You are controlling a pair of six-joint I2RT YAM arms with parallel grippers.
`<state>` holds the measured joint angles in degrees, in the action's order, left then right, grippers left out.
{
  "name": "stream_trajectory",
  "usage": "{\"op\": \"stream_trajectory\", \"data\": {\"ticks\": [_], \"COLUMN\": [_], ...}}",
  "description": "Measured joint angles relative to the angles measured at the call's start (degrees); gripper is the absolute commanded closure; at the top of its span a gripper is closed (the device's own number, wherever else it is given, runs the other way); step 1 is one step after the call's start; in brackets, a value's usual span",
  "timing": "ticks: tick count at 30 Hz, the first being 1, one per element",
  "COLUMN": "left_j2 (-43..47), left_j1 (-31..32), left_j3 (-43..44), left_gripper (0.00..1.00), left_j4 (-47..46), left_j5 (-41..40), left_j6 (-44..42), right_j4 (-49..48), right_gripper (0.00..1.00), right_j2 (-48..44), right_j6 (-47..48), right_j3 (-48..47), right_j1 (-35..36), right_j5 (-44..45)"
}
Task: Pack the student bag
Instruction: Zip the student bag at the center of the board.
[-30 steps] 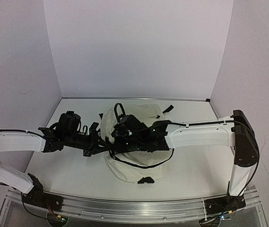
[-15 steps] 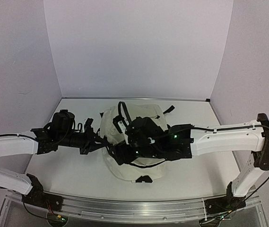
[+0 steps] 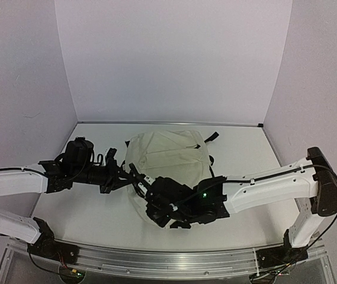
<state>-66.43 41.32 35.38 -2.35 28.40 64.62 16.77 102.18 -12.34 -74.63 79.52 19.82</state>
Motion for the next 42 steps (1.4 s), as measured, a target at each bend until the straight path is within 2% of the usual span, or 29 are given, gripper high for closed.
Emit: {"op": "stream_trajectory", "data": {"ticks": [2,3,11,21,33,42], "left_j2": [0.00,-0.01,0.01,4.14,3.64,-2.75], "left_j1": [0.01,0.02,0.07,-0.36,-9.47,-13.52], "left_j3": [0.00,0.00,0.02,0.91,1.29,2.17], "left_gripper": [1.00,1.00,1.00,1.00,1.00,1.00], "left_j4": [0.18,0.39,1.34,7.19,9.78,7.36], "left_j5": [0.00,-0.01,-1.70,-6.06,-2.38,-0.95], "left_j6": [0.00,0.00,-0.03,-1.45,-5.26,-9.80], "right_j4": [0.25,0.40,0.86,1.43,2.35,2.83], "right_gripper": [0.97,1.00,1.00,1.00,1.00,1.00], "right_j2": [1.10,1.50,1.97,-0.41,-2.08,-2.25], "right_j6": [0.93,1.33,1.82,0.26,-1.43,-2.16], "right_j3": [-0.06,-0.14,-0.68,0.39,1.14,1.16], "right_j1": [0.84,1.18,2.88,3.51,4.91,5.03], "right_j5": [2.40,3.60,8.80,9.24,8.84,8.71]}}
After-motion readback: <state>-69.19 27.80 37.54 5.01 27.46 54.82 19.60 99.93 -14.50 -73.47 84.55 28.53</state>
